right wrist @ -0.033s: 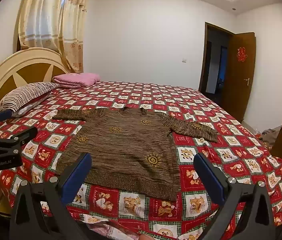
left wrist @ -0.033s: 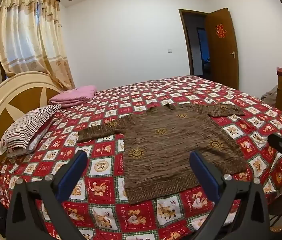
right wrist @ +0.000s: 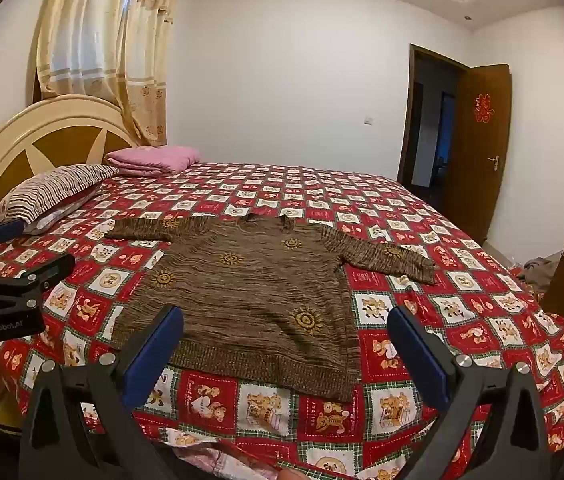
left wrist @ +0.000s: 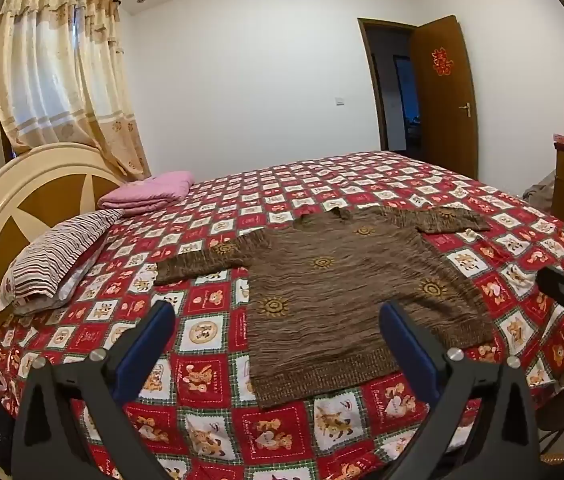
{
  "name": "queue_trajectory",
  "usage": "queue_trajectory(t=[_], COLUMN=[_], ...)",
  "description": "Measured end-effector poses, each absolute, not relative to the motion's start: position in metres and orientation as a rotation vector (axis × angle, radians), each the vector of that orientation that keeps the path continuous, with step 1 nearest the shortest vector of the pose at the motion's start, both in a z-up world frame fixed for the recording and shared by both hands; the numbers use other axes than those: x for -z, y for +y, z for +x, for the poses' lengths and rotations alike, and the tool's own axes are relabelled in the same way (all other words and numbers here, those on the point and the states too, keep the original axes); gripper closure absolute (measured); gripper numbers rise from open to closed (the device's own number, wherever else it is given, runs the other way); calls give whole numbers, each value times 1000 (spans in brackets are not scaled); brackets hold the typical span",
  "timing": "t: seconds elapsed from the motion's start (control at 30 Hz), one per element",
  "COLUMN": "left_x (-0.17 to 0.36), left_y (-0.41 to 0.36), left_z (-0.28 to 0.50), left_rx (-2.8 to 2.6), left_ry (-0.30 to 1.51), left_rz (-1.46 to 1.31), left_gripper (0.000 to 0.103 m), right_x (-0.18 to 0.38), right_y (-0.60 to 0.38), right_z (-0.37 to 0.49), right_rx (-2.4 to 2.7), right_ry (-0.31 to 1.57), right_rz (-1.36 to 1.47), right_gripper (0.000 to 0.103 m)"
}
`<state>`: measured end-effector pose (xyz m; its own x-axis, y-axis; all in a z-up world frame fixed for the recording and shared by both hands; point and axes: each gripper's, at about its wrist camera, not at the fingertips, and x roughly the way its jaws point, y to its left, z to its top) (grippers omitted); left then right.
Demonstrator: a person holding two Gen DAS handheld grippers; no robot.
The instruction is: Fold small clothes
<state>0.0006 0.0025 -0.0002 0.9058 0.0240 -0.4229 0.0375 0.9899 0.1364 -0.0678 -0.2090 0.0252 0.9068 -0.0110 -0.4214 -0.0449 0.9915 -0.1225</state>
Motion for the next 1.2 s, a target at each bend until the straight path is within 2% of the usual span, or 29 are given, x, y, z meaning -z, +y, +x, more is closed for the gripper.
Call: queue_trajectory(t=[1.2], left_x=[9], left_y=[8], left_z=[11], left_rx=[-3], left_ry=[478], left_rz=[143], left_gripper=[0], right_x=[-13], right_y=[-213], right_z=[-61], right_rx=[-10], right_ry=[457], right_rz=[-115], right_gripper=[1])
